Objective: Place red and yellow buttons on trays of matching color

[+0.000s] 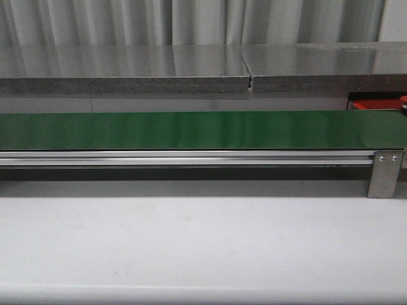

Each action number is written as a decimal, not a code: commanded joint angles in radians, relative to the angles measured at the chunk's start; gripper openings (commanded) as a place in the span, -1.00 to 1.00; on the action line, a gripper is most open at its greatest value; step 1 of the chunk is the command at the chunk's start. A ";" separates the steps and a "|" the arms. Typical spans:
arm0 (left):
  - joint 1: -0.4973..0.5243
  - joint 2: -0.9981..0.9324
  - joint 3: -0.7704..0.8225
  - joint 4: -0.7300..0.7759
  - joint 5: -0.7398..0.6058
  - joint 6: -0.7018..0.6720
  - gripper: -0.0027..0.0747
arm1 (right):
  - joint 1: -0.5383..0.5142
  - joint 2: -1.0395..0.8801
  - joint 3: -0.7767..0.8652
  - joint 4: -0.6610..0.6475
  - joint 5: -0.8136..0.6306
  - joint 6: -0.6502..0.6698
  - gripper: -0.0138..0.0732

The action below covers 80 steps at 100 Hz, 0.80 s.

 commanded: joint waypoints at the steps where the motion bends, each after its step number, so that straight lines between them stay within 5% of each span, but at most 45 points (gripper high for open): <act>1: 0.003 -0.061 -0.031 -0.027 -0.026 -0.011 -0.04 | 0.003 -0.003 -0.026 -0.014 -0.071 -0.001 -0.95; 25: 0.003 -0.066 -0.031 -0.030 -0.021 0.005 -0.59 | 0.003 -0.003 -0.026 -0.014 -0.071 -0.001 -0.95; 80: -0.039 -0.342 0.038 -0.015 -0.029 0.112 -0.61 | 0.003 -0.003 -0.026 -0.014 -0.071 -0.001 -0.95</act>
